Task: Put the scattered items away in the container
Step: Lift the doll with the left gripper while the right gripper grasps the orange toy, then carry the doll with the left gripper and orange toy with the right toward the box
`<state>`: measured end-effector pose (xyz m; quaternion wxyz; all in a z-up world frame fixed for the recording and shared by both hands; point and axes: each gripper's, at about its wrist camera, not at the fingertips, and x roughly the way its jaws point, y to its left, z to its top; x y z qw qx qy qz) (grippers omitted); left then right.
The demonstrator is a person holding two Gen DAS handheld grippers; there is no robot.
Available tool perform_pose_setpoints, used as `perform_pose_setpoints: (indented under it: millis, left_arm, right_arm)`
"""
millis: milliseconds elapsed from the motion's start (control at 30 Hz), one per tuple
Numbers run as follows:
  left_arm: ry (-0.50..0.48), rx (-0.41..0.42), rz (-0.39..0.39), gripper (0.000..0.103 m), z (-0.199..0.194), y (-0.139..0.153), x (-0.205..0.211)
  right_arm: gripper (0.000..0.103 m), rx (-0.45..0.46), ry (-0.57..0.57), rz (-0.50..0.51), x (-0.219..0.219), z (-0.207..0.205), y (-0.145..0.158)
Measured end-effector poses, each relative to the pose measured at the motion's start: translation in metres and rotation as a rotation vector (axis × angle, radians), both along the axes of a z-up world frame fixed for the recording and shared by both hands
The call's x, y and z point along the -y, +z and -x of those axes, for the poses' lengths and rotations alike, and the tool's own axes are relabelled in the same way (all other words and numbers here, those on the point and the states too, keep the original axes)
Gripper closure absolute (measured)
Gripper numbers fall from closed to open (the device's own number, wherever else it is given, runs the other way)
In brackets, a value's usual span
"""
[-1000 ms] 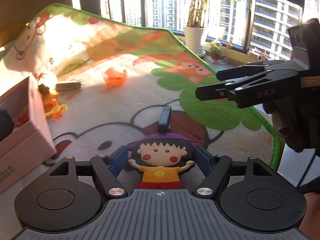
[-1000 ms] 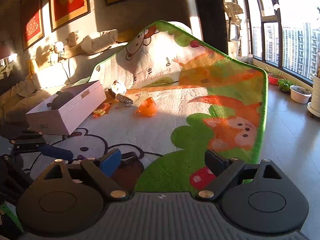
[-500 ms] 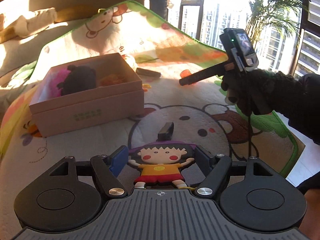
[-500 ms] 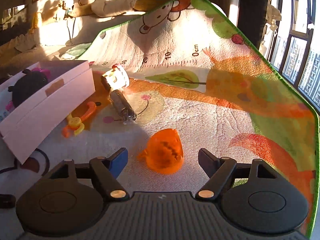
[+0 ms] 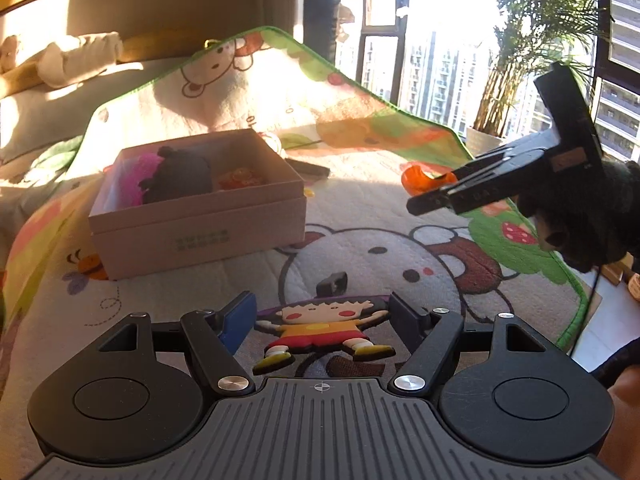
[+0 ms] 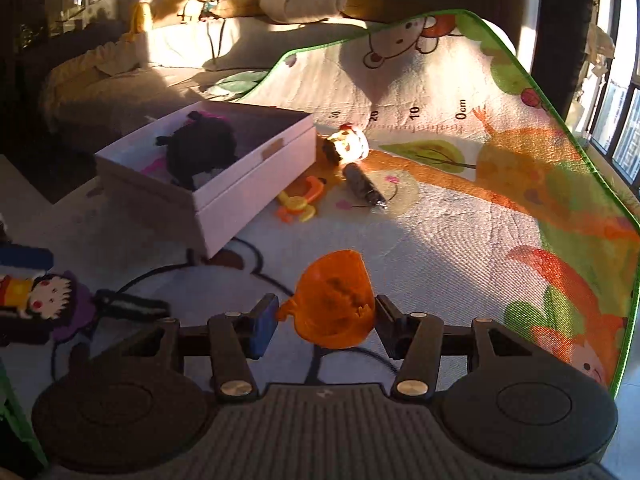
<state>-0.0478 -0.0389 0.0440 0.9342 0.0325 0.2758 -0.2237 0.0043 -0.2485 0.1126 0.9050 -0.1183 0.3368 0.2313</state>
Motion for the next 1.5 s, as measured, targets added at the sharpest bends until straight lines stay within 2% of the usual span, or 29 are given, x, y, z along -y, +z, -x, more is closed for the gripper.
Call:
perform_pose_setpoints:
  millis: [33,133,200,267,367,500,767,867,933,1033,1133,1400,1467,1500]
  left_arm:
    - [-0.002,0.007,0.002,0.05,0.002,0.002,-0.001]
    - [-0.001,0.039,0.003,0.05,0.008,0.009,-0.002]
    - [-0.009,0.033,-0.007,0.043,0.011,0.009,-0.002]
    - [-0.018,0.009,-0.022,0.017,0.017,0.002,0.0]
    - [-0.051,-0.014,-0.056,0.009,0.031,-0.011,0.005]
    - [-0.043,-0.032,-0.11,0.009,0.033,-0.026,0.007]
    - [-0.012,-0.094,-0.09,0.01,0.008,-0.04,0.004]
    - [-0.004,-0.084,-0.111,0.01,0.006,-0.045,0.009]
    - [0.001,-0.078,-0.109,0.013,0.006,-0.045,0.01]
    - [0.004,-0.072,-0.105,0.027,0.006,-0.044,0.011]
    - [0.005,-0.067,-0.119,0.027,0.007,-0.042,0.014]
    - [-0.004,-0.058,-0.126,0.027,0.013,-0.035,0.014]
    - [-0.002,-0.052,-0.129,0.027,0.016,-0.032,0.014]
    - [-0.001,-0.049,-0.129,0.027,0.017,-0.031,0.013]
  right_arm:
    - [0.051,-0.001,0.02,-0.003,-0.004,0.011,0.003]
    - [0.051,0.008,0.073,-0.011,-0.015,0.037,0.01]
    - [0.051,0.009,0.091,-0.011,-0.023,0.05,0.01]
    - [0.051,0.01,0.099,-0.006,-0.029,0.062,0.007]
    - [0.051,0.009,0.114,-0.008,-0.034,0.081,-0.001]
    - [0.051,0.001,0.142,0.01,-0.035,0.104,-0.017]
    - [0.051,-0.027,0.131,-0.02,-0.028,0.121,-0.038]
    - [0.05,-0.019,0.135,-0.02,-0.028,0.122,-0.04]
    - [0.043,-0.017,0.135,-0.021,-0.028,0.122,-0.041]
    - [0.035,-0.016,0.126,-0.027,-0.027,0.122,-0.042]
    - [0.032,-0.009,0.123,-0.026,-0.026,0.123,-0.043]
    - [0.033,-0.008,0.113,-0.032,-0.025,0.118,-0.043]
    - [0.036,-0.03,0.115,-0.033,-0.025,0.114,-0.045]
    - [0.043,-0.042,0.116,-0.035,-0.025,0.113,-0.046]
